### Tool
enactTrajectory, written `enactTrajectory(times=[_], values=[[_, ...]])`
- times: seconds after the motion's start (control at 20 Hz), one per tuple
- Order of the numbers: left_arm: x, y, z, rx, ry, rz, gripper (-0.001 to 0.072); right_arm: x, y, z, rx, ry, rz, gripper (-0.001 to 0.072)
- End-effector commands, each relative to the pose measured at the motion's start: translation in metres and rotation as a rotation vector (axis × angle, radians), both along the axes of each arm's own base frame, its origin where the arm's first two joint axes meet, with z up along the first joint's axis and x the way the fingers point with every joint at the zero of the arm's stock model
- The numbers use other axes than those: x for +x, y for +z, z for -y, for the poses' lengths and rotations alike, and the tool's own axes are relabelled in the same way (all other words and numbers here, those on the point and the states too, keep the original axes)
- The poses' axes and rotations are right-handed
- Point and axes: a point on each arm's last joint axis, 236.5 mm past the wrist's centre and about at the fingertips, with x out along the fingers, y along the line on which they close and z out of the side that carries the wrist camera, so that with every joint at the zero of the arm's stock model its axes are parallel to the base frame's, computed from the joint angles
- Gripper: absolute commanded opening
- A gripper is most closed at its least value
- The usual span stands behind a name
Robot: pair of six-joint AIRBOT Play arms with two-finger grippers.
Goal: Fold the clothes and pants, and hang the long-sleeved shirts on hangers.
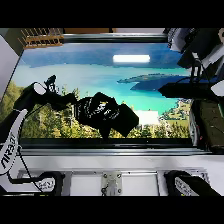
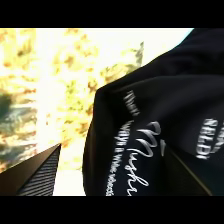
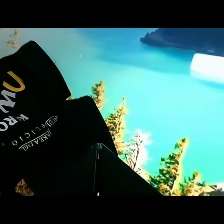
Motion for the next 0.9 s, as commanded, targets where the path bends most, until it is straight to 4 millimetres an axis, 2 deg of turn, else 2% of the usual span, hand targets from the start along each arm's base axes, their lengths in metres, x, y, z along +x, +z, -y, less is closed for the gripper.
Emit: enactTrajectory(times=[0.0, 0.05, 0.15, 0.2, 0.25, 0.3, 0.45, 0.55, 0.7, 0.85], values=[[-0.004, -0.022, 0.018, -0.154, 0.016, -0.020, 0.0720, -0.001, -0.039, -0.002, 0.014, 0.009, -0.134, 0.0023], [-0.005, -0.027, 0.027, -0.163, 0.006, -0.028, 0.0716, -0.001, -0.053, -0.002, 0.020, 0.006, -0.171, 0.0023], [-0.004, -0.033, 0.037, -0.155, -0.012, -0.028, 0.0339, -0.004, -0.083, -0.002, 0.028, 0.004, -0.253, 0.0030], [-0.005, -0.033, 0.041, -0.152, -0.021, -0.025, 0.0100, -0.008, -0.100, -0.003, 0.031, 0.005, -0.299, 0.0083], [-0.004, -0.032, 0.042, -0.152, -0.023, -0.021, 0.0007, -0.014, -0.118, -0.004, 0.036, 0.007, -0.350, 0.0349], [-0.003, -0.031, 0.041, -0.150, -0.026, -0.017, 0.0006, -0.020, -0.136, -0.006, 0.044, 0.009, -0.401, 0.0588], [0.002, -0.023, 0.042, -0.151, -0.040, -0.003, 0.0006, -0.035, -0.177, -0.024, 0.067, 0.032, -0.531, 0.0585], [0.009, -0.016, 0.042, -0.151, -0.042, 0.017, 0.0006, -0.043, -0.195, -0.042, 0.053, 0.077, -0.575, 0.0585], [0.014, -0.012, 0.042, -0.150, -0.042, 0.032, 0.0006, -0.050, -0.213, -0.063, 0.029, 0.122, -0.603, 0.0584], [0.013, -0.013, 0.042, -0.150, -0.043, 0.028, 0.0006, -0.053, -0.223, -0.073, 0.015, 0.139, -0.609, 0.0584]])
